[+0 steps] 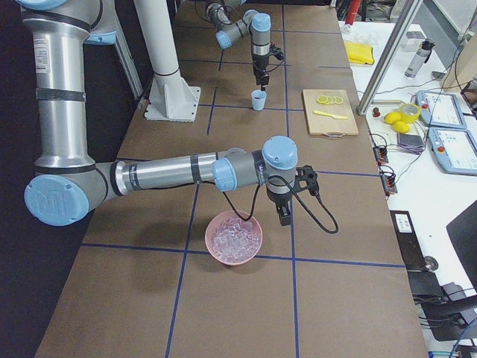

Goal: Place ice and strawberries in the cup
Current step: 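Open the left gripper to drop the strawberry into the cup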

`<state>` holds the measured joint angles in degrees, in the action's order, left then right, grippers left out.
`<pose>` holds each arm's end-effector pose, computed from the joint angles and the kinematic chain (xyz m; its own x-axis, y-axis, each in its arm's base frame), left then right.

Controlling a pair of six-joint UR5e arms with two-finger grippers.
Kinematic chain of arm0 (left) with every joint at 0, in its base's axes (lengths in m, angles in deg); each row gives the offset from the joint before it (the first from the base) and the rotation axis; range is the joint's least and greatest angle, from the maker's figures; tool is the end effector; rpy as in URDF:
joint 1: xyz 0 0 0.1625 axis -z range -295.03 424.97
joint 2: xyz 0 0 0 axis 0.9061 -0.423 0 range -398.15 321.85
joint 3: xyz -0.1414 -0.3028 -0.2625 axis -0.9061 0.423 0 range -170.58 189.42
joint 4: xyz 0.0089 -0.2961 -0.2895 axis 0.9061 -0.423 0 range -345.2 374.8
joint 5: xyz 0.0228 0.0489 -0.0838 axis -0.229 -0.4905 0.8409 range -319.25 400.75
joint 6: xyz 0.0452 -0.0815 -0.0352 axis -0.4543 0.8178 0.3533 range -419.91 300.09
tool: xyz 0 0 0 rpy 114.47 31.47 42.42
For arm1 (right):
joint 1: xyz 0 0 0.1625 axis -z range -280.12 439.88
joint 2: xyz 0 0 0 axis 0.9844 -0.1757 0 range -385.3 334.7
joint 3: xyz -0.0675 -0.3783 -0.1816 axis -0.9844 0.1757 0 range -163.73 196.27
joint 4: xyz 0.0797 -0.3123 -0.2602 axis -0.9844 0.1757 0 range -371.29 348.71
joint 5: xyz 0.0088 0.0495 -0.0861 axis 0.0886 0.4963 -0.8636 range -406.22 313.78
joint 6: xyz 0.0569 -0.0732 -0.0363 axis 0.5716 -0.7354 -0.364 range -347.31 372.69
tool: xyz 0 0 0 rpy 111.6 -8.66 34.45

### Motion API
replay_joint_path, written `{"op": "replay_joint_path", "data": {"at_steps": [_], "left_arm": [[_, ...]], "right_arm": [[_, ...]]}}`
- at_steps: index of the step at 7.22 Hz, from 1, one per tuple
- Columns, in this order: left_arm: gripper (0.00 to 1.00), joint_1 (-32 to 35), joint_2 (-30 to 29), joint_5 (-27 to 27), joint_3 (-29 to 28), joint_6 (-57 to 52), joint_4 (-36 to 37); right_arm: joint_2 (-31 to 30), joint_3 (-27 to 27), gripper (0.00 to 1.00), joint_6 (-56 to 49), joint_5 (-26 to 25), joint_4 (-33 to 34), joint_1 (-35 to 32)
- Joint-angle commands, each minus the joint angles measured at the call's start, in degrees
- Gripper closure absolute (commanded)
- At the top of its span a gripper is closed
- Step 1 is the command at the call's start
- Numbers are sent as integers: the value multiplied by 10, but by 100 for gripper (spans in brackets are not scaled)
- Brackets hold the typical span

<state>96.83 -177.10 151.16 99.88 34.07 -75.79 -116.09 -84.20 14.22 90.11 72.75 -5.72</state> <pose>0.5521 -0.4591 0.1275 0.5260 -0.4036 -0.7486 0.3050 0.9112 -0.2770 0.0231 -0.4985 0.5609 0.6753 -0.2217 0.7034 0.0559 0.9664 0.2508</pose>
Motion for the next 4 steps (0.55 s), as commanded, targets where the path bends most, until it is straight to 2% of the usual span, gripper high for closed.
{"op": "replay_joint_path", "data": {"at_steps": [1,2,4], "left_arm": [[0,24,2,2,1,-17,2],[0,47,8,6,6,-56,10],[0,84,55,45,37,-116,16]], "right_arm": [[2,9,0,1,3,4,0],[2,25,0,1,10,2,0],[1,73,0,-9,59,1,-23]]}}
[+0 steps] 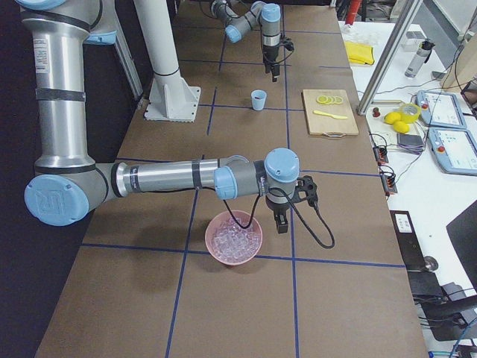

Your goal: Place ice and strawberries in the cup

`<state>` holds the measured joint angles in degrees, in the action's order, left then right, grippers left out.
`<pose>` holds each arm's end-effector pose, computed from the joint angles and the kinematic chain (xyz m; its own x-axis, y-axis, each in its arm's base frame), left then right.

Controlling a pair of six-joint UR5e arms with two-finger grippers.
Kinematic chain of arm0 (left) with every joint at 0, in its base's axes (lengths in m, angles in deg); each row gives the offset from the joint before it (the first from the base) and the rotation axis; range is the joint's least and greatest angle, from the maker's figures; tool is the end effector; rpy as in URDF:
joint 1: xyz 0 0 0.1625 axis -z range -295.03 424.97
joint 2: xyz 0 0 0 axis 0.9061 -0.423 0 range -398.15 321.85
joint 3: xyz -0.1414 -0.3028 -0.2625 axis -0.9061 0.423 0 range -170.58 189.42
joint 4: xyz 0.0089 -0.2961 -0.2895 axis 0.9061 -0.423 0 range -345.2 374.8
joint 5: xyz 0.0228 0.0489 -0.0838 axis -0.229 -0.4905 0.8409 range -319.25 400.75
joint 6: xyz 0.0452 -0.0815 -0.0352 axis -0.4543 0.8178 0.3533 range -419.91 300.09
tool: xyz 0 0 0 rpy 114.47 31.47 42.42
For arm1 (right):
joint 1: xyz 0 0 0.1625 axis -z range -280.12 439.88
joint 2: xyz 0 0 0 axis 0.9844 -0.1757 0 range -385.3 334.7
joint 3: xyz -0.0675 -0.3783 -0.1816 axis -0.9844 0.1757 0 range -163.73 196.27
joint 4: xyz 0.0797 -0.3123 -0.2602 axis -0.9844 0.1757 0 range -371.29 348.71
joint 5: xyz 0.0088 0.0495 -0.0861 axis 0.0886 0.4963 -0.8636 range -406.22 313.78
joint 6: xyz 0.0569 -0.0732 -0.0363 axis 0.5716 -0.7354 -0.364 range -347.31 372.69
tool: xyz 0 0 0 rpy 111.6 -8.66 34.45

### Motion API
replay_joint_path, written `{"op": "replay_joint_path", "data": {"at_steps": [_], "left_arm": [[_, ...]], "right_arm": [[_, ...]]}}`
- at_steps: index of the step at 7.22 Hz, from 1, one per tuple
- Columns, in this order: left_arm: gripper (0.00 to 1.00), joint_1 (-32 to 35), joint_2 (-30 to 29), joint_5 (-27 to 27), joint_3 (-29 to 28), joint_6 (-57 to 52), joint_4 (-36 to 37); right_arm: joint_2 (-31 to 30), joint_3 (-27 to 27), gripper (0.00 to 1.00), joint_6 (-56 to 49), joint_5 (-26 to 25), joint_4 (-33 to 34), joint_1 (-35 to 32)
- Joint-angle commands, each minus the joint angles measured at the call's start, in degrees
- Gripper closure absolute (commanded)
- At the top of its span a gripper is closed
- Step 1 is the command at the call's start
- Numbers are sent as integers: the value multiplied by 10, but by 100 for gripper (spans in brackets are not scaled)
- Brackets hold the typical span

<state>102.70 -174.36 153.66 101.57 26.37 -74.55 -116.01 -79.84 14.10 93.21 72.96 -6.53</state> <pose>0.4977 -0.5045 0.1516 0.5528 -0.3523 -0.7552 0.3006 0.9295 -0.2136 0.0265 -0.4982 0.5948 0.6413 -0.1632 0.7497 0.0457 0.9835 0.1749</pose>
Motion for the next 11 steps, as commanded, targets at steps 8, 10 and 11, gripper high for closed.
{"op": "replay_joint_path", "data": {"at_steps": [8,10,11], "left_arm": [[0,309,254,122,103,-598,126],[0,390,277,139,34,-750,129],[0,433,289,150,-4,-836,128]], "right_arm": [[-22,-2,0,-11,-61,-3,-75],[-25,-14,0,-11,-39,2,-75],[-28,-14,0,-11,-36,0,-75]]}}
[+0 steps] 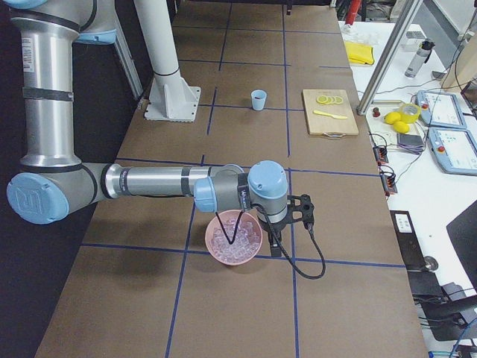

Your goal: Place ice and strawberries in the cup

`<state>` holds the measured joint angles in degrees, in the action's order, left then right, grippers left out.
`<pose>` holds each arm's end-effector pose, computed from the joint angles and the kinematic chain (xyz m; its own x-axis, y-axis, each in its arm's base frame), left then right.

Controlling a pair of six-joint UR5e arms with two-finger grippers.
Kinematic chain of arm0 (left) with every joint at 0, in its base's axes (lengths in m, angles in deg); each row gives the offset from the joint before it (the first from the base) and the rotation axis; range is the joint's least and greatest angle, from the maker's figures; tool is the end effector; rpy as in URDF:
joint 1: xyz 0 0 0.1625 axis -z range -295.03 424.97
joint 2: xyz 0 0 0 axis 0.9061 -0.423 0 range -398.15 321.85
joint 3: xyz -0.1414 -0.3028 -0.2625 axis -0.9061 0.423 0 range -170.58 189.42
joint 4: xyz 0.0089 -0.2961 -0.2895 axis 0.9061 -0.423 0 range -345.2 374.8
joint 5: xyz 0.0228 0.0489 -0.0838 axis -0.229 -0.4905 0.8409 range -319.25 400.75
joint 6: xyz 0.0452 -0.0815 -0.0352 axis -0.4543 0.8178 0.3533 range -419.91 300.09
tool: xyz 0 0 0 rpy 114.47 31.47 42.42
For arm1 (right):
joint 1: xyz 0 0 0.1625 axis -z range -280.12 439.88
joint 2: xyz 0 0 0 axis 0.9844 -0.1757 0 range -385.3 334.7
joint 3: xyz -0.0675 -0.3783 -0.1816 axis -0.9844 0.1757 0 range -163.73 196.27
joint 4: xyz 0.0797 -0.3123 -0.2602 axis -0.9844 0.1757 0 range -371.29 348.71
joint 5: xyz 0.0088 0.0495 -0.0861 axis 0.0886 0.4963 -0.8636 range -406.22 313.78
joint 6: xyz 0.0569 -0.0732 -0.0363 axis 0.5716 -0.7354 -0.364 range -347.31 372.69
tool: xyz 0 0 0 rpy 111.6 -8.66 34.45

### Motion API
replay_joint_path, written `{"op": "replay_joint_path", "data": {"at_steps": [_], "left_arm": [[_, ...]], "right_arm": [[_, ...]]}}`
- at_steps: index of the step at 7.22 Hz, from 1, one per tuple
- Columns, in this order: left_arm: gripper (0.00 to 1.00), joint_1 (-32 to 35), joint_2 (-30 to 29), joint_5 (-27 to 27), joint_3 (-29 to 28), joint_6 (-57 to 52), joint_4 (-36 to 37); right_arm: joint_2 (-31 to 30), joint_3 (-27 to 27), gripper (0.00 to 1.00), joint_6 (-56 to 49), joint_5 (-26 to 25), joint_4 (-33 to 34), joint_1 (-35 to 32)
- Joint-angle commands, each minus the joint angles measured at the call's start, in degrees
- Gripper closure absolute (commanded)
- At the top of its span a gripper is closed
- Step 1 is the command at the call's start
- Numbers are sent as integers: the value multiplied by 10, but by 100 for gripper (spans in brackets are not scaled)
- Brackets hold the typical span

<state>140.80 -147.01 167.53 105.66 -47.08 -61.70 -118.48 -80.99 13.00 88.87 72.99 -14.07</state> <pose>0.0770 -0.6058 0.4565 0.7817 0.0940 -0.6166 -0.0679 0.9955 0.0657 0.0956 -0.4724 0.6113 0.7123 -0.0663 0.6987 -0.0717 0.9835 0.1664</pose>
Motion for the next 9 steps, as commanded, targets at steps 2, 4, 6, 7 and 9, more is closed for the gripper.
{"op": "replay_joint_path", "data": {"at_steps": [2,4,6,7,9], "left_arm": [[0,147,16,82,-153,-244,-1],[0,179,47,125,-203,-273,-23],[0,186,85,144,-193,-245,-68],[0,186,108,142,-156,-222,-68],[0,184,166,115,-43,-158,-66]], "right_arm": [[-6,2,0,0,45,4,0],[-10,2,0,1,56,4,0],[-10,1,0,0,56,3,0],[-10,1,0,0,56,3,0],[-10,1,0,0,52,2,0]]}}
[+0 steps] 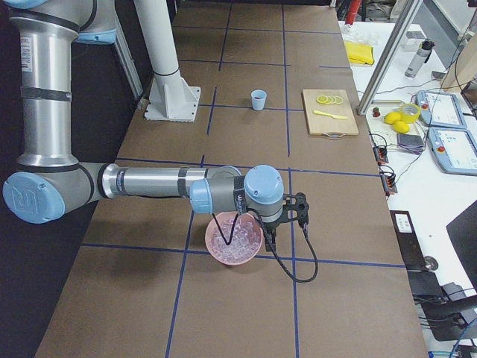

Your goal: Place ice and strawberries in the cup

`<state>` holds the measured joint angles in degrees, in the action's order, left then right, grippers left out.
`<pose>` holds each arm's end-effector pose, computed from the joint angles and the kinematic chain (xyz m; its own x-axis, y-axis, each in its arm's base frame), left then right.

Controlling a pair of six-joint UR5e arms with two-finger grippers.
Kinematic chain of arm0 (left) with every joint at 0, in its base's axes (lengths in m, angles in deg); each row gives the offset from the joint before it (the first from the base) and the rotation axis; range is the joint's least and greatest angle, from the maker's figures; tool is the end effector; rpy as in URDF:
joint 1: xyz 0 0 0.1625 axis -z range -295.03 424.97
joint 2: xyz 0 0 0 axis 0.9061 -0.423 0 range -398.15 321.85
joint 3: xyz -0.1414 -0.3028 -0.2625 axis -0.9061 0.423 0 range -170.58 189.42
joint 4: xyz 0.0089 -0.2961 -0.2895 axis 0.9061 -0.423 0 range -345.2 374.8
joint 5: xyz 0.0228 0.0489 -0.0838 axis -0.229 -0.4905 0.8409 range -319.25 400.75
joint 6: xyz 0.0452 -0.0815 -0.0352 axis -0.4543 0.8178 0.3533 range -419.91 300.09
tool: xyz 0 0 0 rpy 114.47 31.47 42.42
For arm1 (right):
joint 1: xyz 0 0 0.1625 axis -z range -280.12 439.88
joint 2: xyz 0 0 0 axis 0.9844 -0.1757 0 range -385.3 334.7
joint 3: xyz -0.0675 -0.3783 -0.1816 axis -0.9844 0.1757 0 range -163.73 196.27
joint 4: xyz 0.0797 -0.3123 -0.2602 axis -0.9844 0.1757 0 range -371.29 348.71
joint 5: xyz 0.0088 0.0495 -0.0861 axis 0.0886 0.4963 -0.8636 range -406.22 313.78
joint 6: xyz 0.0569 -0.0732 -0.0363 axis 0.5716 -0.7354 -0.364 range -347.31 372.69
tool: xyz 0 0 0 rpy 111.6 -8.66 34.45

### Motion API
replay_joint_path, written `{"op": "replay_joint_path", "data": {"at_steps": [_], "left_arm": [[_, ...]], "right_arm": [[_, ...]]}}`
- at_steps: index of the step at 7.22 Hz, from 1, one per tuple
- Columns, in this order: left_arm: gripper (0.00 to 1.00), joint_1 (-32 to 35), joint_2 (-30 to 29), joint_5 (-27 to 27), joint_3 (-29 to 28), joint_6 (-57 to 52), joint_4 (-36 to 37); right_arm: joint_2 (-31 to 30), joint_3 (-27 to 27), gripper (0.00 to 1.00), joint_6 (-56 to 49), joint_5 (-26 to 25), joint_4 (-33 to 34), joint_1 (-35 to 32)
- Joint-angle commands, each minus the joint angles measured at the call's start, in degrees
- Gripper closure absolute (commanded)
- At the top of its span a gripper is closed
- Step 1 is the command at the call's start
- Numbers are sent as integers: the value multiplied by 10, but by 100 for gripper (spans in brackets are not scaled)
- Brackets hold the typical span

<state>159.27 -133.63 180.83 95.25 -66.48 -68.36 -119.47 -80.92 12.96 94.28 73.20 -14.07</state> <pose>-0.0961 -0.5199 0.6499 0.6387 -0.0076 -0.7694 0.0016 1.0000 -0.0086 0.0886 -0.4637 0.6136 0.6422 -0.0657 0.7637 -0.0711 0.9869 0.1447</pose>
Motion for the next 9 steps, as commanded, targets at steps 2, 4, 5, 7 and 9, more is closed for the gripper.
{"op": "replay_joint_path", "data": {"at_steps": [2,4,5,7,9], "left_arm": [[0,-5,41,-68,68,35,0],[0,-11,41,-68,57,31,-2],[0,-14,40,-67,54,31,-2],[0,-16,40,-67,53,31,-1],[0,-19,41,-64,46,31,-2]], "right_arm": [[0,0,0,0,-3,0,0],[0,0,0,0,-3,1,0],[0,0,0,0,-3,1,0],[-1,1,0,0,-3,1,0],[-1,0,0,0,-3,1,0]]}}
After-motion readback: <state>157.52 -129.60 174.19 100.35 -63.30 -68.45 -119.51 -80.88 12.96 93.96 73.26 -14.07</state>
